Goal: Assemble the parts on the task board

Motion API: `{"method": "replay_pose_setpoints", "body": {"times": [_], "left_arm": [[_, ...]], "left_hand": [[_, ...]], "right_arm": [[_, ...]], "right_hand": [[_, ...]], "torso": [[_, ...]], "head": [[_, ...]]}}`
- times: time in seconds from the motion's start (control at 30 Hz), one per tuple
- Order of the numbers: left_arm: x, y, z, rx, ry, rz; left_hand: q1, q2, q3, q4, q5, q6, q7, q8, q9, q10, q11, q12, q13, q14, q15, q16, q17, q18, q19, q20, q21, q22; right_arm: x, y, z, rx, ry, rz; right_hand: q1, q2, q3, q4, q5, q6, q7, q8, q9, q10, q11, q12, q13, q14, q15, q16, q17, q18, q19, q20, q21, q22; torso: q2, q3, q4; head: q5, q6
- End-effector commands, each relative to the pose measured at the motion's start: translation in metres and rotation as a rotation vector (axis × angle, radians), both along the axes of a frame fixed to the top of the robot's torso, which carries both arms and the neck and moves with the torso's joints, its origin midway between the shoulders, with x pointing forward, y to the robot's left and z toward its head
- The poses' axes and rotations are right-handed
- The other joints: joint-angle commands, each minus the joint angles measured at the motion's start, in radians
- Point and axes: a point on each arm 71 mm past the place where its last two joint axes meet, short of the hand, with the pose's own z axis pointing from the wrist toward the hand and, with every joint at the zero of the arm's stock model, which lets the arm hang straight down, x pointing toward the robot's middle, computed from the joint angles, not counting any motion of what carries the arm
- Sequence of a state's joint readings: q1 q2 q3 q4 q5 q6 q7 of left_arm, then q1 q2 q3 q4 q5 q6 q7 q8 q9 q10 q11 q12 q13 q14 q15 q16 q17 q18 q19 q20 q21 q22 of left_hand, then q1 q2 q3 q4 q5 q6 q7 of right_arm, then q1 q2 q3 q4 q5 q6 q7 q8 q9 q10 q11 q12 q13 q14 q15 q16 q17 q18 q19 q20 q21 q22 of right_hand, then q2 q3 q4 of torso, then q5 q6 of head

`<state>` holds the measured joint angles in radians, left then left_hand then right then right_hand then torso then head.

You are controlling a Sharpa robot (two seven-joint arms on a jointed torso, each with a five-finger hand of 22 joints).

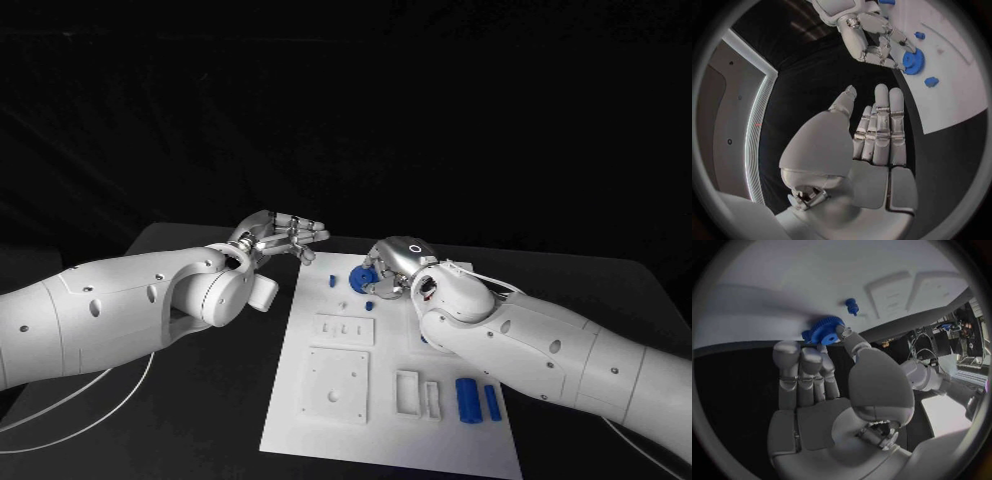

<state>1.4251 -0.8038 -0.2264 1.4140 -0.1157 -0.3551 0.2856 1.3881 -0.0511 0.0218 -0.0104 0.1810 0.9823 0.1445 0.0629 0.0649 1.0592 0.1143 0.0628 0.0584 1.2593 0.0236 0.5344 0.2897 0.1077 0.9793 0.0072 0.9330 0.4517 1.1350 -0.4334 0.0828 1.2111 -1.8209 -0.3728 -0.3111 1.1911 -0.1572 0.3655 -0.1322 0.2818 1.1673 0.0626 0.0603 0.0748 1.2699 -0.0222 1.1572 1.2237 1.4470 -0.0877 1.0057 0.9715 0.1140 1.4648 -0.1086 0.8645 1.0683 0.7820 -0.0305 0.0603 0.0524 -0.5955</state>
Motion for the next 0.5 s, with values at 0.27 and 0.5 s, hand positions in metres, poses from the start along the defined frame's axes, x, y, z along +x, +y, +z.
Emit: {"method": "replay_pose_setpoints", "body": {"times": [0.27,0.5], "left_arm": [[-0.0007,-0.0027,0.0014,-0.007,-0.005,-0.016],[-0.001,-0.0026,0.0014,-0.008,-0.005,-0.017]], "left_hand": [[0.003,0.005,-0.001,-0.006,0.004,-0.004,0.0,-0.001,0.0,-0.007,0.001,-0.002,0.001,0.003,0.003,-0.004,-0.001,0.017,-0.002,0.003,0.005,-0.001],[0.001,0.007,0.0,-0.011,0.02,-0.004,0.0,0.0,0.0,-0.007,0.001,-0.002,0.001,0.002,0.003,-0.004,-0.001,0.018,-0.003,0.003,0.009,-0.006]], "right_arm": [[0.0013,0.0005,-0.008,-0.018,0.045,0.003],[0.0018,0.0001,-0.0105,-0.01,0.073,0.001]], "right_hand": [[-0.03,-0.003,-0.053,0.089,-0.047,-0.083,0.031,0.002,-0.009,-0.019,0.018,-0.018,-0.019,-0.003,0.011,-0.012,-0.005,0.031,0.054,0.011,-0.015,-0.009],[-0.059,-0.008,-0.037,0.152,-0.077,-0.115,0.037,0.003,-0.01,-0.026,0.022,-0.018,-0.03,-0.004,0.014,-0.014,-0.01,0.037,0.053,0.017,-0.019,-0.014]], "torso": [[0.0,-0.0005,-0.0013],[-0.001,-0.0011,0.0004]], "head": [[-0.001,0.001],[-0.004,-0.001]]}}
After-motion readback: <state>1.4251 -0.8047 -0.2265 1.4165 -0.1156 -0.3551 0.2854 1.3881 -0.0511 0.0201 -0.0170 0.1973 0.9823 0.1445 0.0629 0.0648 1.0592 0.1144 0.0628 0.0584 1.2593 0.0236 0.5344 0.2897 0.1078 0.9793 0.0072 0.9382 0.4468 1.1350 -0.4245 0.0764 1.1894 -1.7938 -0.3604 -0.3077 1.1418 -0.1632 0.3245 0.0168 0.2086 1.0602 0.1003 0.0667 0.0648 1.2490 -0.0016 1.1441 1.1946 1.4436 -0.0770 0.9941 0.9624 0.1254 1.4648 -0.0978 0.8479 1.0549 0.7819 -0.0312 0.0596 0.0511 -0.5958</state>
